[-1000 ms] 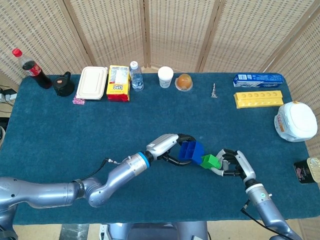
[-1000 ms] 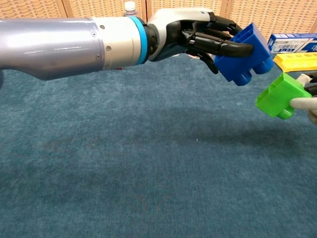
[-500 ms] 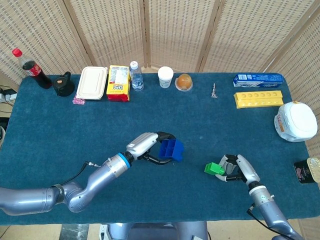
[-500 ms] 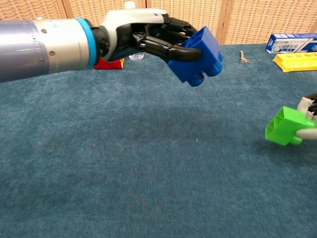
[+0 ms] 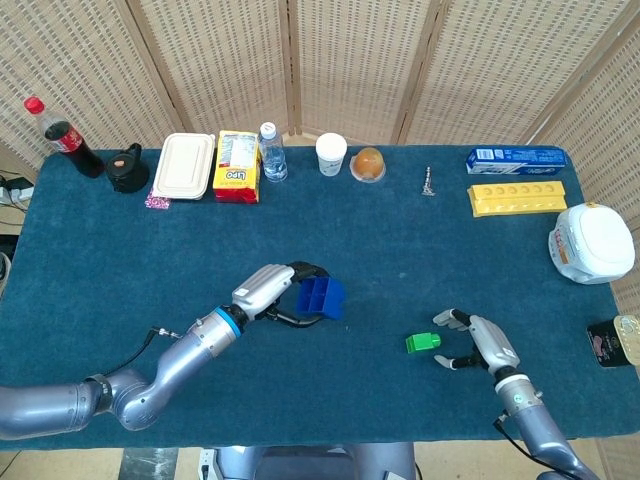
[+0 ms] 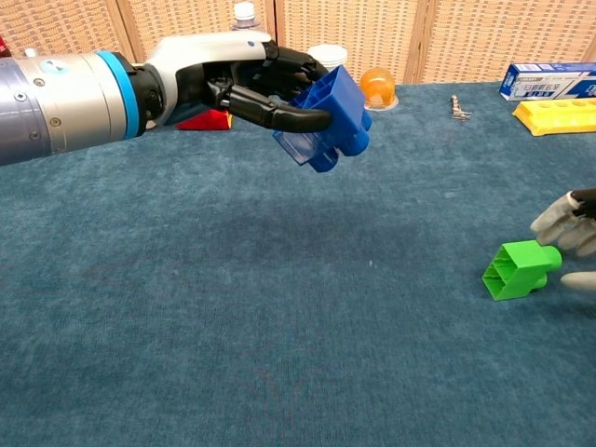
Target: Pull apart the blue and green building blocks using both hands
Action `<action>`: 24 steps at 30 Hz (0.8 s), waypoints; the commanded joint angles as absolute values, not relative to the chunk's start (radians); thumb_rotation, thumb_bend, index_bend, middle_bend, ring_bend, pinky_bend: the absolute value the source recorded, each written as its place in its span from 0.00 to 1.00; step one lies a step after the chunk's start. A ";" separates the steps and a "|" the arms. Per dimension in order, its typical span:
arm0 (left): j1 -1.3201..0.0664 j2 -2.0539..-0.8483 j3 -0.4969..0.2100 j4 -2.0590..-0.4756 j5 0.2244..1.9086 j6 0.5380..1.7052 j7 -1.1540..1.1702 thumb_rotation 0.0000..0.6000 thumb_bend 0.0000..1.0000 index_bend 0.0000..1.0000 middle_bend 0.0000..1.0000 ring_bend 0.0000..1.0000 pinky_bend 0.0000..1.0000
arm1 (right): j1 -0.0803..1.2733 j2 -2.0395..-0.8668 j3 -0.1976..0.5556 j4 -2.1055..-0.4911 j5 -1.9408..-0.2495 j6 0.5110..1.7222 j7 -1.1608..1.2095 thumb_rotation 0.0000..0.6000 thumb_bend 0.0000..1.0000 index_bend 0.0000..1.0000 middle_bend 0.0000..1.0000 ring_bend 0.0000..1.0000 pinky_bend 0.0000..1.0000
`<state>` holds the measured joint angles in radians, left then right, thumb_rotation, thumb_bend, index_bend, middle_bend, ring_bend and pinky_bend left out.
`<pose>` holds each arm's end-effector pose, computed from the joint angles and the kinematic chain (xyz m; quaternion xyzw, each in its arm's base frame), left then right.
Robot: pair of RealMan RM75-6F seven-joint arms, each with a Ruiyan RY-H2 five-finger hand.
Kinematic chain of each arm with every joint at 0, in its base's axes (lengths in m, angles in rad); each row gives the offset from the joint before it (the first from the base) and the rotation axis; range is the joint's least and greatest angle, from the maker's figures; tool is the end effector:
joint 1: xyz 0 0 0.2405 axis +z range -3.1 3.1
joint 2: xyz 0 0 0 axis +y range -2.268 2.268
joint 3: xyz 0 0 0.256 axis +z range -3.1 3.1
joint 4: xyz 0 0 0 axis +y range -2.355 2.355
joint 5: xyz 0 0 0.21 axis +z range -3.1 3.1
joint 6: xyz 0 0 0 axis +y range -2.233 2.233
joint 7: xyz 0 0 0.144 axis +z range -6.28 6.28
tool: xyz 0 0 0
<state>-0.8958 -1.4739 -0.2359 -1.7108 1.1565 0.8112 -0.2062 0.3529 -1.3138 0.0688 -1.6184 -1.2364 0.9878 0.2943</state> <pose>-0.0458 0.3226 -0.0146 -0.6884 -0.5378 -0.4644 0.1457 -0.2769 -0.2440 0.0390 0.5457 -0.6451 0.3844 0.3719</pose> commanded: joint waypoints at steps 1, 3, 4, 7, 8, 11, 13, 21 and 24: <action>-0.894 -1.479 -0.218 -1.698 1.165 0.823 -0.159 0.68 0.43 0.47 0.34 0.24 0.33 | 0.335 -1.286 0.076 -1.645 -1.264 1.030 0.304 1.00 0.26 0.31 0.33 0.31 0.27; -0.902 -1.493 -0.196 -1.685 1.155 0.820 -0.097 0.68 0.43 0.47 0.34 0.24 0.33 | 0.318 -1.247 0.088 -1.675 -1.283 1.080 0.305 1.00 0.25 0.31 0.33 0.31 0.27; -0.906 -1.497 -0.193 -1.684 1.145 0.817 -0.080 0.68 0.43 0.47 0.34 0.24 0.33 | 0.314 -1.238 0.089 -1.683 -1.285 1.087 0.306 1.00 0.25 0.31 0.33 0.31 0.27; -0.919 -1.503 -0.185 -1.684 1.115 0.805 -0.027 0.68 0.43 0.47 0.34 0.24 0.31 | 0.307 -1.218 0.094 -1.698 -1.288 1.099 0.311 1.00 0.25 0.31 0.33 0.31 0.27; -0.924 -1.505 -0.182 -1.683 1.106 0.800 -0.010 0.68 0.43 0.47 0.34 0.24 0.31 | 0.305 -1.214 0.095 -1.701 -1.287 1.102 0.312 1.00 0.25 0.31 0.33 0.31 0.27; -0.954 -1.531 -0.162 -1.667 1.061 0.785 0.091 0.68 0.43 0.47 0.34 0.24 0.29 | 0.294 -1.196 0.101 -1.709 -1.284 1.117 0.327 1.00 0.25 0.31 0.33 0.31 0.27; -0.970 -1.556 -0.148 -1.651 1.026 0.792 0.165 0.69 0.43 0.47 0.34 0.24 0.28 | 0.289 -1.192 0.100 -1.707 -1.287 1.118 0.342 1.00 0.25 0.31 0.33 0.31 0.27; -1.030 -1.595 -0.088 -1.650 0.868 0.839 0.450 0.48 0.40 0.34 0.32 0.13 0.12 | 0.280 -1.192 0.097 -1.690 -1.299 1.116 0.372 1.00 0.25 0.31 0.33 0.31 0.27; -1.053 -1.588 -0.072 -1.680 0.786 0.866 0.549 0.29 0.34 0.21 0.24 0.04 0.09 | 0.278 -1.193 0.098 -1.687 -1.301 1.118 0.377 1.00 0.25 0.31 0.33 0.31 0.27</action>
<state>-1.0209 -1.5816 -0.0988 -1.6587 0.8634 0.8346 0.4647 0.2783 -1.1927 0.0979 -1.6874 -1.3013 1.1175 0.3771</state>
